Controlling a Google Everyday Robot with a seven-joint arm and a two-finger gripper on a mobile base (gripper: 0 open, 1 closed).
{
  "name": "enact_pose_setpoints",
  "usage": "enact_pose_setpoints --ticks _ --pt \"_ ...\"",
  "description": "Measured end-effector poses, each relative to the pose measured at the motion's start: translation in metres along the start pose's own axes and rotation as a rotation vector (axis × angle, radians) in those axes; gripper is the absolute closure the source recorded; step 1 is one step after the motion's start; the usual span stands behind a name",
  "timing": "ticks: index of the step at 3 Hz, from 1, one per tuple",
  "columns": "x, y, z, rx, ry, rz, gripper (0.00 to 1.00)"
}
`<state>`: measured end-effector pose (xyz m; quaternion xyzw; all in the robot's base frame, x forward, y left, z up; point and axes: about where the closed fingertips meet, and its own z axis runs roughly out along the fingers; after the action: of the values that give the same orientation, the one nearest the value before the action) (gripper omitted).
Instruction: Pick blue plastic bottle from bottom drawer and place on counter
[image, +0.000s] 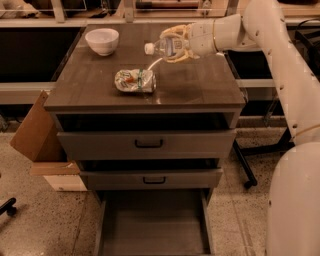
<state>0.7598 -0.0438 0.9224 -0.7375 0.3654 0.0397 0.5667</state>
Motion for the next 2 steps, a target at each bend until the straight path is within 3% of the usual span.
enact_pose_setpoints --ticks 1,2 --pt "0.0036 0.0024 0.0011 -0.002 0.005 0.009 0.11" --pt "0.0068 0.0029 0.0012 -0.001 0.011 0.012 0.0"
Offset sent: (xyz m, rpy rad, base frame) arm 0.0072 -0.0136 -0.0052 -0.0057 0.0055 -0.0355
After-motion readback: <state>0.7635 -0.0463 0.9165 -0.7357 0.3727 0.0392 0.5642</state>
